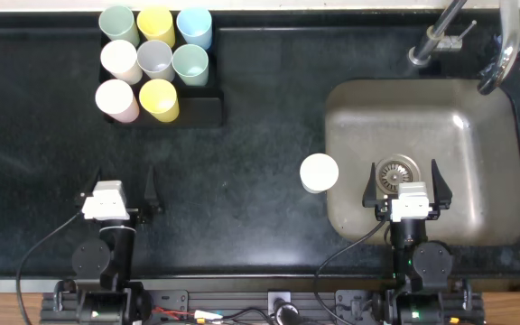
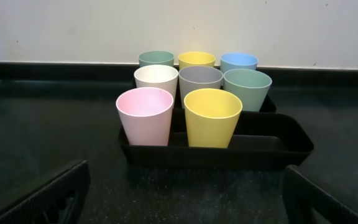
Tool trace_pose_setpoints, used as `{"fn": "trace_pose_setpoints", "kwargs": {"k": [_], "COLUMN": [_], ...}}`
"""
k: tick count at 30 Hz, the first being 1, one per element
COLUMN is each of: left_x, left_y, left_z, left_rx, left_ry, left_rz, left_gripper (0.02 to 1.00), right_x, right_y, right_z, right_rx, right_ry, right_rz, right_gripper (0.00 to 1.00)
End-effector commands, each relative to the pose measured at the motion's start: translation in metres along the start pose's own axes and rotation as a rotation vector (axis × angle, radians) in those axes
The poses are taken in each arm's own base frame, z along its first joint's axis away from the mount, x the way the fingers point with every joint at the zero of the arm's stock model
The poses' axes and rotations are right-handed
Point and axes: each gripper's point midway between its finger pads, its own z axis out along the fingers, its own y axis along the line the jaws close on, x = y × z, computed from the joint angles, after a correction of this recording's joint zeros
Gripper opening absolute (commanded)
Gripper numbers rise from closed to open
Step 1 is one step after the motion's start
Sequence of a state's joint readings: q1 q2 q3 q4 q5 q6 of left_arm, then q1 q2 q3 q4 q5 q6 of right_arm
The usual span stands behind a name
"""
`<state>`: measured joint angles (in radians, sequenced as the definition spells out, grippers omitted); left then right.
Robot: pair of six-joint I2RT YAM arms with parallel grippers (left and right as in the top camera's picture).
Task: Store Cups
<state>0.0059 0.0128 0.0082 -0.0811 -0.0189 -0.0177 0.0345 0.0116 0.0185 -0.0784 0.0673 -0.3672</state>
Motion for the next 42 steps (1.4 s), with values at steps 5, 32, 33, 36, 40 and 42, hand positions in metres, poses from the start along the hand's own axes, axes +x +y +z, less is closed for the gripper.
{"fn": "trace_pose_setpoints", "kwargs": {"k": [5, 32, 33, 36, 40, 42], "left_x": [-0.001, -0.001, -0.001, -0.001, -0.001, -0.001], "left_y": [-0.002, -0.002, -0.002, -0.002, -0.002, -0.002], "left_z": [-0.001, -0.001, -0.001, -0.001, -0.001, -0.001], "left_rx": [0.012, 0.012, 0.012, 0.012, 0.012, 0.012], "left_ry": [-0.006, -0.006, -0.006, -0.006, -0.006, -0.006], "left_rz": [0.037, 0.037, 0.037, 0.037, 0.037, 0.037], "left_gripper": [1.000, 1.000, 1.000, 1.000, 0.998, 1.000], "right_x": [0.003, 0.003, 0.002, 0.002, -0.008, -0.034], "right_y": [0.002, 0.004, 0.006, 0.007, 0.003, -0.002], "right_z": [0.000, 0.000, 0.000, 0.000, -0.002, -0.009], "right_rx": [-0.003, -0.014, -0.027, -0.032, -0.026, -0.040], "right_ry": [-0.001, -0.003, -0.005, -0.004, -0.015, -0.029], "right_rz": [0.000, 0.013, 0.031, 0.084, 0.083, 0.085], "right_gripper": [0.998, 0.996, 0.998, 0.996, 0.998, 0.998]}}
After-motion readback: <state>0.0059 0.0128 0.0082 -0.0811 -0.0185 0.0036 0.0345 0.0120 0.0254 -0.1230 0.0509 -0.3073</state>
